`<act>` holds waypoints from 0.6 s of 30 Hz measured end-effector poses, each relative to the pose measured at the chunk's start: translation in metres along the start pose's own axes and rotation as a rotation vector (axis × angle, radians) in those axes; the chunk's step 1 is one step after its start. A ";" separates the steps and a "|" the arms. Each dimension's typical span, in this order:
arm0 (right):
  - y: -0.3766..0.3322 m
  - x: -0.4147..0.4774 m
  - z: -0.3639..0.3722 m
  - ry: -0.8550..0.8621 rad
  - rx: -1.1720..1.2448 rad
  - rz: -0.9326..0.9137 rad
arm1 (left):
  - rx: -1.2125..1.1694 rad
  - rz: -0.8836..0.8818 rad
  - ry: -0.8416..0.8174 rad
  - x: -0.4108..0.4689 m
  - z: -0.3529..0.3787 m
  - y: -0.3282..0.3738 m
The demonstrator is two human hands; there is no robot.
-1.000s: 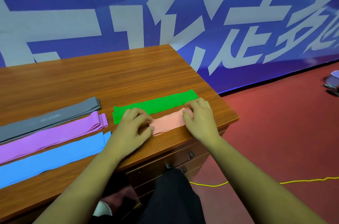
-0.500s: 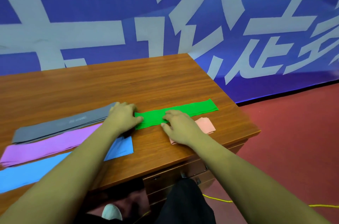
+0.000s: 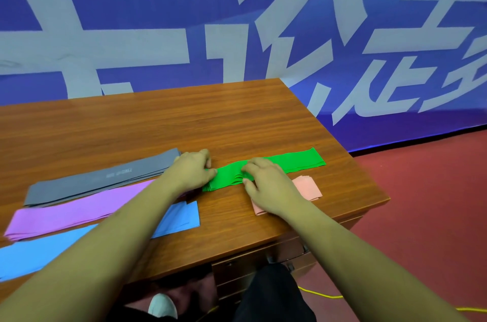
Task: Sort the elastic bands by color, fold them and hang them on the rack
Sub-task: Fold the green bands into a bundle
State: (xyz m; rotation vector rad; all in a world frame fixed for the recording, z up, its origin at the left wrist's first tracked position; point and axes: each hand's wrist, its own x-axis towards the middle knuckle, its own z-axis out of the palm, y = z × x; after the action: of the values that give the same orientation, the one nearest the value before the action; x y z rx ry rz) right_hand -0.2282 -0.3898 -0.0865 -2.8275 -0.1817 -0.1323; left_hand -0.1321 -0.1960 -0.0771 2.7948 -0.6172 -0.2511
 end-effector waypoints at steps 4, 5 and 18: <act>-0.006 -0.001 0.001 -0.040 0.020 -0.123 | 0.116 -0.021 -0.075 0.004 0.000 0.001; -0.008 0.000 0.001 -0.070 0.018 -0.131 | 0.140 -0.024 -0.090 0.006 0.001 0.001; -0.010 -0.003 -0.004 -0.143 -0.006 -0.127 | -0.030 -0.048 -0.144 0.001 -0.009 0.018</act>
State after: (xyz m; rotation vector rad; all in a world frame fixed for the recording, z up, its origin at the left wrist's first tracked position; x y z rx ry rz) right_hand -0.2331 -0.3819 -0.0798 -2.8318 -0.3928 0.0420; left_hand -0.1361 -0.2100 -0.0638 2.7828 -0.5733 -0.4713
